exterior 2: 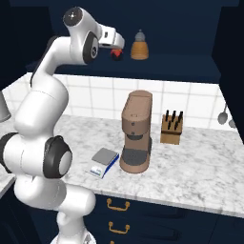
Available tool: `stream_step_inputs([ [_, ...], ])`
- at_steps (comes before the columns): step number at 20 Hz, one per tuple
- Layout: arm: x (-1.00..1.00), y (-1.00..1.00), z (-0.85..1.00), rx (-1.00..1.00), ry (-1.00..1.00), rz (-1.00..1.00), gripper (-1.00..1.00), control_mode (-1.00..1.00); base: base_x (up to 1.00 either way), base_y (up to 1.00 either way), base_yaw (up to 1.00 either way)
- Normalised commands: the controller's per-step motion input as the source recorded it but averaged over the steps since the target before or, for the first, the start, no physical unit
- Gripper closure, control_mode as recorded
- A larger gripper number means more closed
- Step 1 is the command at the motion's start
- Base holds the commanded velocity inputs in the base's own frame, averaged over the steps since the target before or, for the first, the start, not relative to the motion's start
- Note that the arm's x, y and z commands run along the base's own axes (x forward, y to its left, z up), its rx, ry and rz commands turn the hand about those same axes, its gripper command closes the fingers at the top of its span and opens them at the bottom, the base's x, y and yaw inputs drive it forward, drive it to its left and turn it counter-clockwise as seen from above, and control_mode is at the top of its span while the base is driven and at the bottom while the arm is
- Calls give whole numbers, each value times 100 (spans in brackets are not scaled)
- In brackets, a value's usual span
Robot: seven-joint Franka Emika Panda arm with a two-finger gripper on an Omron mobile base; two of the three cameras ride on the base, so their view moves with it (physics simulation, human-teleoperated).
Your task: Pick the jam and place it on the digital scale for weighing, and close the cabinet.
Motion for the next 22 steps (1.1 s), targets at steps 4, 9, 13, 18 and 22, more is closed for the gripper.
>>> stream_step_inputs([
  [4,62,0,0,0,0,0,-100,-100,0,0,0],
  [9,50,0,-1,0,0,0,-100,-100,0,0,0],
  [13,50,0,-18,0,0,1,-100,-100,0,0,0],
  [18,41,0,-28,0,-1,2,-100,-100,0,0,0],
  [22,32,-5,-21,0,0,1,-100,-100,0,0,0],
])
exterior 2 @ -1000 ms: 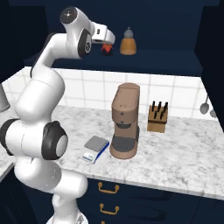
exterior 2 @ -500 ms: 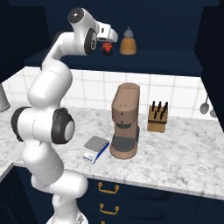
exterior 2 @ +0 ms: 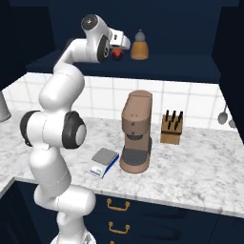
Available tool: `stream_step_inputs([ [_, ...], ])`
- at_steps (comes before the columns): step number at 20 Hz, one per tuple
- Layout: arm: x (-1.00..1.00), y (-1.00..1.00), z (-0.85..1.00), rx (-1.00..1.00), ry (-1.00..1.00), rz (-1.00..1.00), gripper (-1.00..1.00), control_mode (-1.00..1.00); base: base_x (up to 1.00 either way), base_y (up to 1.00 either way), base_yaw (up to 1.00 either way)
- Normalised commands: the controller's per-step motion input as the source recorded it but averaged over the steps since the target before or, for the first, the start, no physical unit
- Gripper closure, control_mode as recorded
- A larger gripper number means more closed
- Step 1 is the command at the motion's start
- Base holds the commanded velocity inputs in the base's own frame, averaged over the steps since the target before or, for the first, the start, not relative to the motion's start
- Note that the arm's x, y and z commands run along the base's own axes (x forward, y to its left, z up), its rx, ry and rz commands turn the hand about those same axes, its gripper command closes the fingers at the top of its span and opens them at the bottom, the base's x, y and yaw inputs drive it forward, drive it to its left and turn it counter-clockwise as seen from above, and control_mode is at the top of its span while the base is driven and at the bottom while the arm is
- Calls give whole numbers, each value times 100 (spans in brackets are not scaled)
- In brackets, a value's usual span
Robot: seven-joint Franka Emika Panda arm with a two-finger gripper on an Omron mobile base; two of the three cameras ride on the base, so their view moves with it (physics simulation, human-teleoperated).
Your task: Pick the jam and place it on the digital scale for weighing, and close the cabinet.
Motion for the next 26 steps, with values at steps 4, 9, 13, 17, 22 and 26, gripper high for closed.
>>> stream_step_inputs([
  [4,19,-8,-21,0,0,1,-100,-100,0,0,0],
  [9,2,-25,-20,0,0,1,-100,-100,0,0,0],
  [13,6,2,-28,0,0,0,100,-100,0,0,0],
  [17,12,9,-23,0,-1,0,100,-100,0,0,0],
  [22,-10,0,-7,0,-4,0,100,-100,0,0,0],
  [26,-66,-1,0,6,-17,0,100,-100,0,0,0],
])
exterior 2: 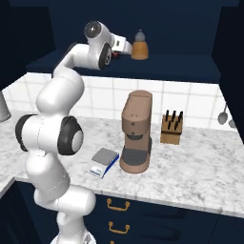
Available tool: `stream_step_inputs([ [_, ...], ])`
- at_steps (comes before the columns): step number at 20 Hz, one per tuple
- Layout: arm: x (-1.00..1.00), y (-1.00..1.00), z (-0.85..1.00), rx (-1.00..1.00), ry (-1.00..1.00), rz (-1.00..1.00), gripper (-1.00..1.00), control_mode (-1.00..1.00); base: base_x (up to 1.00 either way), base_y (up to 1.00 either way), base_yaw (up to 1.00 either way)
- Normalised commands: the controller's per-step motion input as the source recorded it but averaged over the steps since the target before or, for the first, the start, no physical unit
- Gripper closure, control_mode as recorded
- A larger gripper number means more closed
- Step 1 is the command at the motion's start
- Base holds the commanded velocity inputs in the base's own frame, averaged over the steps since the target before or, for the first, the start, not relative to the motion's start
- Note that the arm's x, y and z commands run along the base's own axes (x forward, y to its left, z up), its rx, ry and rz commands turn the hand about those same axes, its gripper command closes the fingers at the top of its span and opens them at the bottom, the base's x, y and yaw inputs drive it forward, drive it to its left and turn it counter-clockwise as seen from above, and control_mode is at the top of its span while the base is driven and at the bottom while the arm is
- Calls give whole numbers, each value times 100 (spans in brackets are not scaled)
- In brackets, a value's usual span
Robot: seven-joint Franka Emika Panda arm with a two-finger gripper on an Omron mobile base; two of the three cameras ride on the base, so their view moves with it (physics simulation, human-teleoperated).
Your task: Pick the jam and place it on the digital scale for weighing, and close the cabinet.
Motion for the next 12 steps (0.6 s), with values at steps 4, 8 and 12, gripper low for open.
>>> stream_step_inputs([
  [4,-81,0,4,13,-21,0,100,-100,0,0,0],
  [8,-97,0,5,18,-21,0,100,-100,0,0,0],
  [12,-95,-12,56,7,3,1,100,-100,0,0,0],
])
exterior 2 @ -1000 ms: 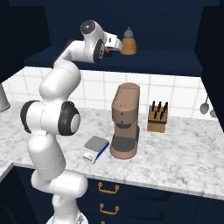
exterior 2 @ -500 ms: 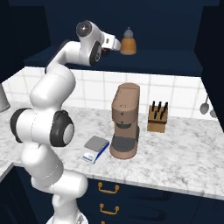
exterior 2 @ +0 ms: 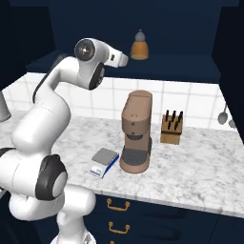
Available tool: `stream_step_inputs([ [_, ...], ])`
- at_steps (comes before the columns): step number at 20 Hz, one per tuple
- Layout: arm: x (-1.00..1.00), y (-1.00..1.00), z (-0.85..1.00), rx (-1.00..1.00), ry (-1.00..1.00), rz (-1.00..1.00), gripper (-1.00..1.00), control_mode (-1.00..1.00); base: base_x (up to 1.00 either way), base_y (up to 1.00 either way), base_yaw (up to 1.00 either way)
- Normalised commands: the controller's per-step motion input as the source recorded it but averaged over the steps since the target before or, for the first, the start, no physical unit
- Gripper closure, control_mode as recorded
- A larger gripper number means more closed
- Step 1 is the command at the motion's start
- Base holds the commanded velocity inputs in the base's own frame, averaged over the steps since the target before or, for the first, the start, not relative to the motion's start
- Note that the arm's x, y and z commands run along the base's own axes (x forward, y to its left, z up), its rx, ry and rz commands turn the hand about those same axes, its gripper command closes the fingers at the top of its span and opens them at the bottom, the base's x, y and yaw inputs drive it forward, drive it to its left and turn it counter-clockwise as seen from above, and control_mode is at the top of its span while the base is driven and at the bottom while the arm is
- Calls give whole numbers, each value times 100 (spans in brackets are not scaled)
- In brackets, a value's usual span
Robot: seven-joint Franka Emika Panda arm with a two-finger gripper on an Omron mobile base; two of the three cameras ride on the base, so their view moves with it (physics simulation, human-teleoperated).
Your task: Pick the jam and place it on the digital scale for weighing, and close the cabinet.
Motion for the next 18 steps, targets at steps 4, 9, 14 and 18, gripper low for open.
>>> stream_step_inputs([
  [4,-100,-2,61,-7,21,6,100,-100,0,0,0],
  [9,-100,-7,-8,-9,4,12,100,-100,0,0,0],
  [14,-84,-26,-67,-1,3,29,100,-100,0,0,0],
  [18,-48,-36,-87,0,0,45,100,-100,0,0,0],
])
